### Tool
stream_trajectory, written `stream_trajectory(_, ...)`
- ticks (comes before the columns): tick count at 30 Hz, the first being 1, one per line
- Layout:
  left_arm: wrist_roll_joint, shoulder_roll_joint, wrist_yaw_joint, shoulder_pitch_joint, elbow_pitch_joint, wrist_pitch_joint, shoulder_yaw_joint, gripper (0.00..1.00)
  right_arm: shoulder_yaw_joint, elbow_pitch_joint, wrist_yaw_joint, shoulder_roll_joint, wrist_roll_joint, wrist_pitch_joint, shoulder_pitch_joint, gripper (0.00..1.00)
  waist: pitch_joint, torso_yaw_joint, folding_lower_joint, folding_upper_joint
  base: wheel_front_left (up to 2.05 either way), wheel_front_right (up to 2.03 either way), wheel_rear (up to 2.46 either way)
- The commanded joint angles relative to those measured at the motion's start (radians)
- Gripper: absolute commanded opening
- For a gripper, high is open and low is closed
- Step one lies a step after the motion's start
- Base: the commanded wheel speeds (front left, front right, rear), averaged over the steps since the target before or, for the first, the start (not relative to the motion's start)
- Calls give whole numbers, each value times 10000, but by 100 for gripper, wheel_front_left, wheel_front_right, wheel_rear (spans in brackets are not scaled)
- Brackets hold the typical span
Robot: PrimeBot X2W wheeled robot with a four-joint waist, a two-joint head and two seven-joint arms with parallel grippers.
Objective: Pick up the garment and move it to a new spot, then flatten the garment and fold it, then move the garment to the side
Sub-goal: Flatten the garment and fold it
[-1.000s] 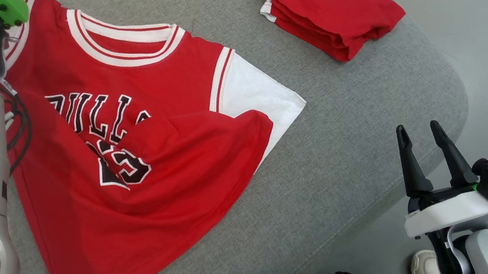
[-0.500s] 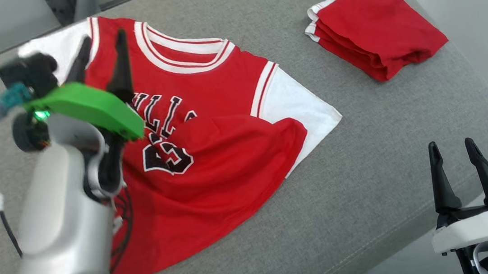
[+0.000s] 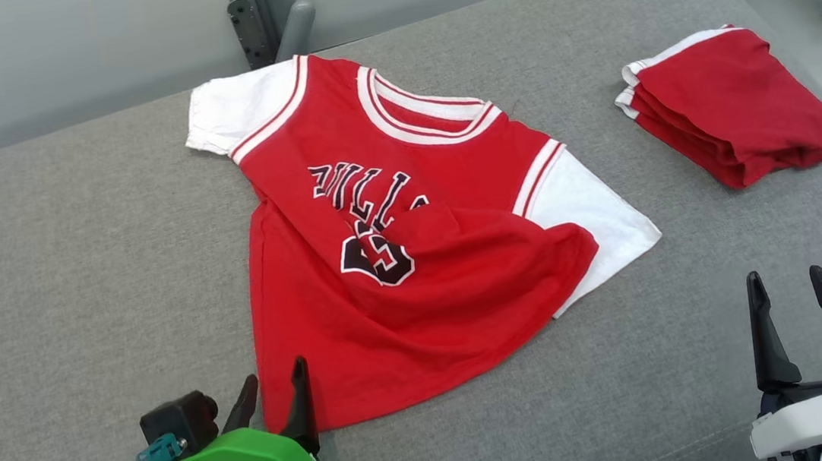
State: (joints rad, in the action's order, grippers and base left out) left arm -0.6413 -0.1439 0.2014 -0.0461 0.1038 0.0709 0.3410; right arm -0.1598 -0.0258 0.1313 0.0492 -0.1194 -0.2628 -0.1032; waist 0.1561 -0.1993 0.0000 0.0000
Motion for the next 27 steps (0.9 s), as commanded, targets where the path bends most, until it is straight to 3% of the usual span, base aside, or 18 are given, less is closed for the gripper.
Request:
stream_trajectory(1,-133,-36,65,228,57,62,-23,100,-6,42,-11,30,63,-26,-105,100,-192,467,0,0,0,0,0)
stream_trajectory(6,-358,-80,79,264,584,339,-119,100,49,2,-11,40,105,-26,84,100,-136,542,0,0,0,0,0)
stream_trajectory(14,-919,26,-316,-8,1676,789,-103,100,130,-59,-11,38,61,-26,73,100,-145,416,0,0,0,0,0)
stream_trajectory(17,-1507,296,-649,-104,2024,882,-238,100,149,-95,-11,35,29,-26,54,100,-137,359,0,0,0,0,0)
stream_trajectory(18,-1520,296,-739,-180,2142,865,-258,89,161,-116,-11,35,16,-26,59,100,-141,339,0,0,0,0,0)
stream_trajectory(19,-1561,281,-835,-262,2259,779,-288,41,168,-139,-11,36,6,-26,62,100,-152,321,0,0,0,0,0)
stream_trajectory(20,-1695,310,-924,-290,2342,711,-358,0,180,-154,-11,35,4,-26,68,100,-164,306,0,0,0,0,0)
stream_trajectory(22,-1761,240,-1213,-416,2559,719,-298,0,191,-187,-11,35,8,-26,39,100,-222,269,0,0,0,0,0)
stream_trajectory(27,-1591,-412,-1288,-417,2050,872,-423,0,121,-151,-11,32,-4,-26,-98,100,-324,247,0,0,0,0,0)
